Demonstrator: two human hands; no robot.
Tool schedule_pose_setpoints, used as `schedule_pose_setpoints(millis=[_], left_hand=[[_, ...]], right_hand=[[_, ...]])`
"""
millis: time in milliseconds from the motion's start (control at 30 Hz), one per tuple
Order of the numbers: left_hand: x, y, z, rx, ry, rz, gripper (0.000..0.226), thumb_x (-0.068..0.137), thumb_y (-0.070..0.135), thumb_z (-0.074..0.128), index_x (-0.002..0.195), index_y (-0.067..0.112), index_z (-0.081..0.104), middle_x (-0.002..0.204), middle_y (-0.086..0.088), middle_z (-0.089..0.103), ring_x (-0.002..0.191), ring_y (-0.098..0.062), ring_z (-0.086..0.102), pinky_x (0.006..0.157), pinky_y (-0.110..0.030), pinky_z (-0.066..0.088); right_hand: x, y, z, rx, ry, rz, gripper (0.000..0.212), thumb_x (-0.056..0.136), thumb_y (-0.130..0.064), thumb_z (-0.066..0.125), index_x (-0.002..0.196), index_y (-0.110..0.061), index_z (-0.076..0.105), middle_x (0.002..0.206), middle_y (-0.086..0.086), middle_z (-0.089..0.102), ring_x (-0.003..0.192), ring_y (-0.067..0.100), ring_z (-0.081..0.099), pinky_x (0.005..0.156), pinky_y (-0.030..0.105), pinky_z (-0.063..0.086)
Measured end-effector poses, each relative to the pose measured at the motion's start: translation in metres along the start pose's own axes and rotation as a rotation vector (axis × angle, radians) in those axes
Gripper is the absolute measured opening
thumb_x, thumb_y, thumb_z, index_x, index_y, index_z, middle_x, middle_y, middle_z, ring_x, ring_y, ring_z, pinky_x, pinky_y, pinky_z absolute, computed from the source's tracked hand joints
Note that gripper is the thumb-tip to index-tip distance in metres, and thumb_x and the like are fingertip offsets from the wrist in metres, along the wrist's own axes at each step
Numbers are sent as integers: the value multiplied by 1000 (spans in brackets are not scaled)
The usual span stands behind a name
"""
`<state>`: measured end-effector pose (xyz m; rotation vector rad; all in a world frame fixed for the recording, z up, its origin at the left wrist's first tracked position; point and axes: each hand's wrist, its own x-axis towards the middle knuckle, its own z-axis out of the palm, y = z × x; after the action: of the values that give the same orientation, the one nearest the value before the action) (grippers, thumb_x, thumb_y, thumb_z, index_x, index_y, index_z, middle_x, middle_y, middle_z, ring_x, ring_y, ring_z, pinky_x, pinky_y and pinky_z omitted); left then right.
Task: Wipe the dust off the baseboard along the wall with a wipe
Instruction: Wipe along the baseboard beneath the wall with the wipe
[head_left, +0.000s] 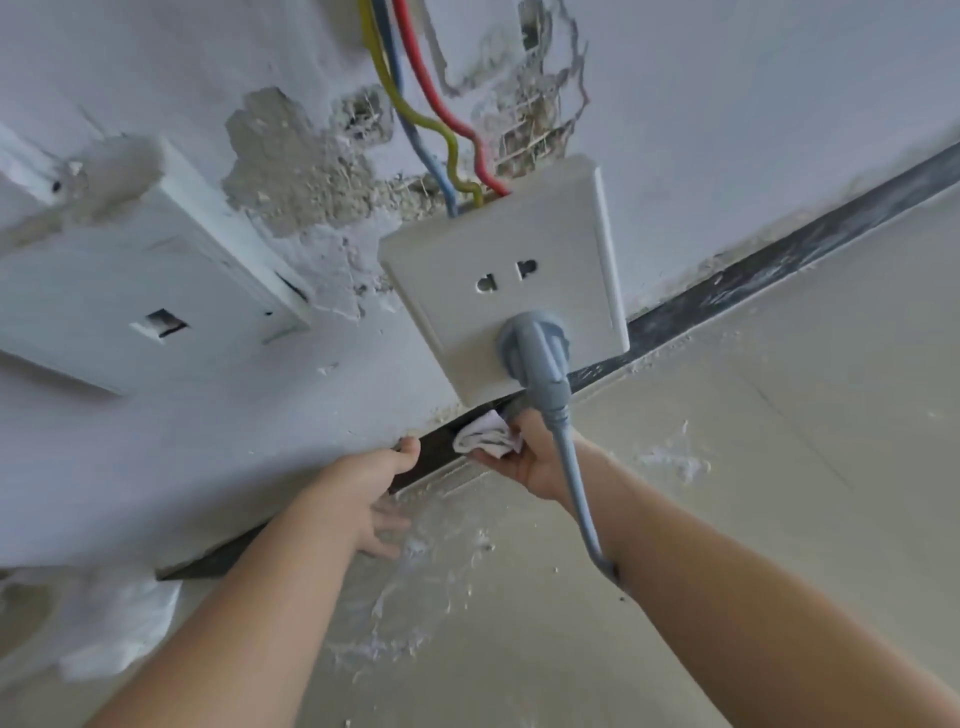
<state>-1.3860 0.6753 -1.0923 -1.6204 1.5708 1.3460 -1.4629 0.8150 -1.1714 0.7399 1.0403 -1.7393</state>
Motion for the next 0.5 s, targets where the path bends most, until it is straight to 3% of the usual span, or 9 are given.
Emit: schedule_pose_setpoints(millis=[67, 167, 233, 300, 400, 500], left_hand=[[1, 1, 1, -28, 14, -9, 77, 87, 44, 63, 142, 1, 31, 141, -22, 39, 116, -35, 53, 93, -57, 39], [0, 1, 4, -48, 5, -13, 74, 90, 42, 60, 144, 3, 29, 148, -22, 33, 125, -34, 49, 99, -57, 36], [-1, 1, 5, -58, 10, -3, 73, 90, 42, 59, 145, 4, 29, 149, -21, 32, 126, -33, 48, 99, -57, 36], [-3, 1, 6, -66, 17, 11, 73, 91, 41, 59, 145, 4, 28, 150, -20, 31, 126, -33, 47, 99, -57, 36], [-4, 0, 6, -71, 18, 21, 74, 90, 41, 60, 146, 5, 27, 151, -18, 30, 125, -34, 48, 98, -58, 36], [-4, 1, 6, -66, 17, 28, 74, 90, 41, 60, 145, 5, 28, 150, -18, 31, 124, -34, 49, 93, -57, 38]], right_hand=[[-4, -22, -15, 13, 35, -28, 34, 96, -6, 46, 123, 15, 45, 127, 30, 54, 88, 40, 66, 55, 38, 59], [-21, -47, -46, 281, 151, -167, 25, 99, -7, 39, 114, 9, 51, 101, 24, 64, 78, 34, 68, 41, 33, 56], [-33, -54, -63, 473, 259, -275, 17, 97, -8, 41, 96, 4, 53, 83, 15, 60, 69, 25, 62, 39, 24, 53], [-37, -50, -68, 549, 297, -293, 14, 96, -15, 44, 90, -5, 51, 79, 8, 56, 59, 18, 60, 41, 21, 50], [-29, -29, -49, 180, 128, -90, 17, 95, -10, 40, 107, -4, 51, 86, 12, 63, 58, 21, 66, 48, 25, 54], [-31, -4, -18, -252, -147, 84, 25, 94, 1, 36, 99, 8, 60, 82, 19, 69, 64, 22, 69, 61, 30, 59]])
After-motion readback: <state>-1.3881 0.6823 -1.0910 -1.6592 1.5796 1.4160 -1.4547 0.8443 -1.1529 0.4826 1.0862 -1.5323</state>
